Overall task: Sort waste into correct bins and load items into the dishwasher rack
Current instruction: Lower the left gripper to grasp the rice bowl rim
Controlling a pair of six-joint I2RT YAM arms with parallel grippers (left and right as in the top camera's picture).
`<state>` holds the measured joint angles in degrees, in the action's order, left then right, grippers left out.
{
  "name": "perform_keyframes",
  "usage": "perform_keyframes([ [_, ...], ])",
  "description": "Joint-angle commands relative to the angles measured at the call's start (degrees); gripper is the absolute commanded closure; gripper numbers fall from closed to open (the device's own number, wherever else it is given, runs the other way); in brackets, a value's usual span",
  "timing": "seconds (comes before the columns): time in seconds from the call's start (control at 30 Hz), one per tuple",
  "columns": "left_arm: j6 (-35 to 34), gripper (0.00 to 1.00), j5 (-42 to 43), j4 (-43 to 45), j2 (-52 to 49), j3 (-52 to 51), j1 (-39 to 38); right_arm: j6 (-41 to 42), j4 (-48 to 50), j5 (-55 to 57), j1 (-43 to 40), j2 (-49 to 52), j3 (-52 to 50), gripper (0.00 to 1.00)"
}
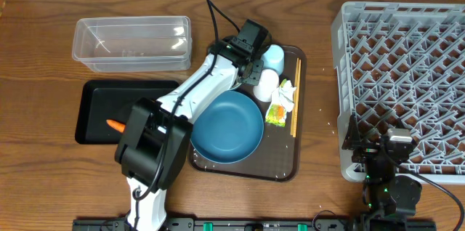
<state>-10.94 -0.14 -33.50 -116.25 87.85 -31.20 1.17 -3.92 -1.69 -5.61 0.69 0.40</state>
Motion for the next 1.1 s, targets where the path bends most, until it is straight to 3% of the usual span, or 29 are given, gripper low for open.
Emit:
perform_keyframes([
  [0.0,-0.3,0.61,0.1,0.2,-1.0,1.1,0.1,-0.6,-0.2,-0.1,-0.4,-0.3,-0.1,0.01],
  [1.07,-0.3,0.61,0.0,1.3,-7.5,1.1,0.2,-0.6,-0.2,-0.1,-0.4,-0.3,-0.1,0.01],
])
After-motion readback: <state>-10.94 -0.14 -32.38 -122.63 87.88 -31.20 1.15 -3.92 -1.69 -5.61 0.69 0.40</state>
